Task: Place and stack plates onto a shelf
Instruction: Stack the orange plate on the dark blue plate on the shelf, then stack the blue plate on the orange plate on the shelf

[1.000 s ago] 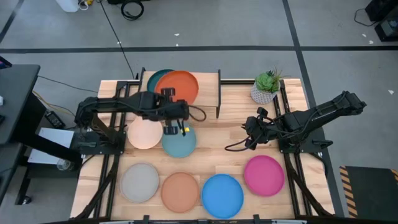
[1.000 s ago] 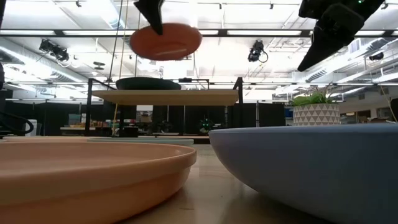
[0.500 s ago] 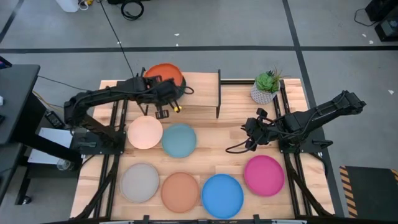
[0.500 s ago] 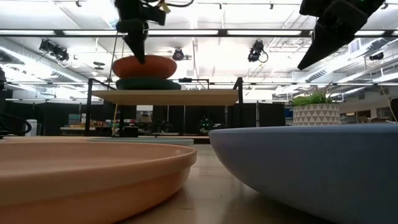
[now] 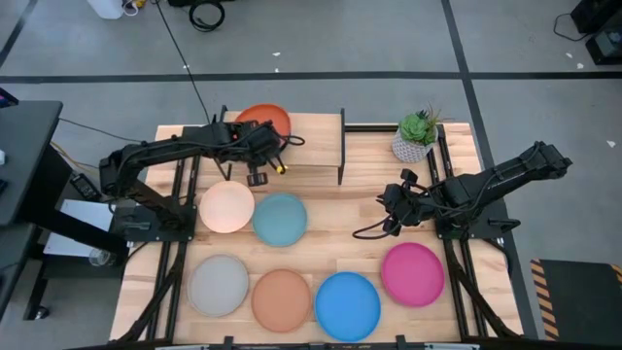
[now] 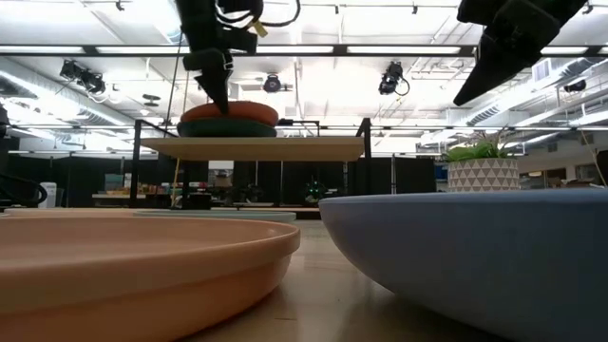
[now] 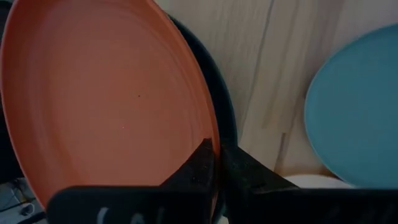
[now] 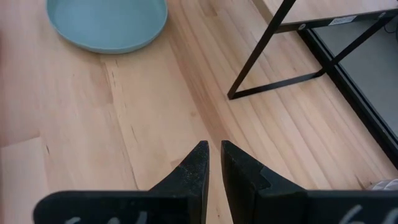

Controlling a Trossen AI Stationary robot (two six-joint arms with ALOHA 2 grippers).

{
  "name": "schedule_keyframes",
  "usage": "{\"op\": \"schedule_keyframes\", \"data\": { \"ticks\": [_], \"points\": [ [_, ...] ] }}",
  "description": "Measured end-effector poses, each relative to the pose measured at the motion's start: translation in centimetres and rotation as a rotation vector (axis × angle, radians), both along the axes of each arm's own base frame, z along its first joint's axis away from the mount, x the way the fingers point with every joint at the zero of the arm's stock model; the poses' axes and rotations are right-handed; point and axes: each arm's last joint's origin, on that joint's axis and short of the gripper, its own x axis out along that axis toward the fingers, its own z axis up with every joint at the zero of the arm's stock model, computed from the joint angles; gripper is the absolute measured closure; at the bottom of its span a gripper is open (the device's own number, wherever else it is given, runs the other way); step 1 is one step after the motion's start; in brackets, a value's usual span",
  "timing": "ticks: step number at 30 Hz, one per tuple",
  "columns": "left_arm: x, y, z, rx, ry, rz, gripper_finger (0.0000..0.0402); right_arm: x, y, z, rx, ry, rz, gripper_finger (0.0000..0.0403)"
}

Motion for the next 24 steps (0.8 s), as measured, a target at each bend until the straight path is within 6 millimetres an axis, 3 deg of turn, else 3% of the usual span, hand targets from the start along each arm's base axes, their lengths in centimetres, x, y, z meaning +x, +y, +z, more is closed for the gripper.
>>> {"op": "schedule_keyframes", "data": {
  "ticks": [7,15,21,24],
  "points": [
    [-0.1,0.5,0.0,-0.032,-0.027,0.026,0.0364,0.0,0.0,0.0,0.0,0.0,-0.001,0.0354],
    [0.0,0.2,0.1,-0.031,-0.031,0.021,0.0299,0.0,0.0,0.0,-0.002,0.0,-0.001,0.0354],
    [0.7,-1.0,3.1,0.024,-0.094,-0.024,0.027,0.0,0.0,0.0,-0.002,0.0,-0.001,0.0353],
    [1.3,-2.7,5.0,0.03,-0.156,-0.103,0.027,0.0,0.0,0.0,-0.002,0.0,-0.001,0.0353]
  ]
}}
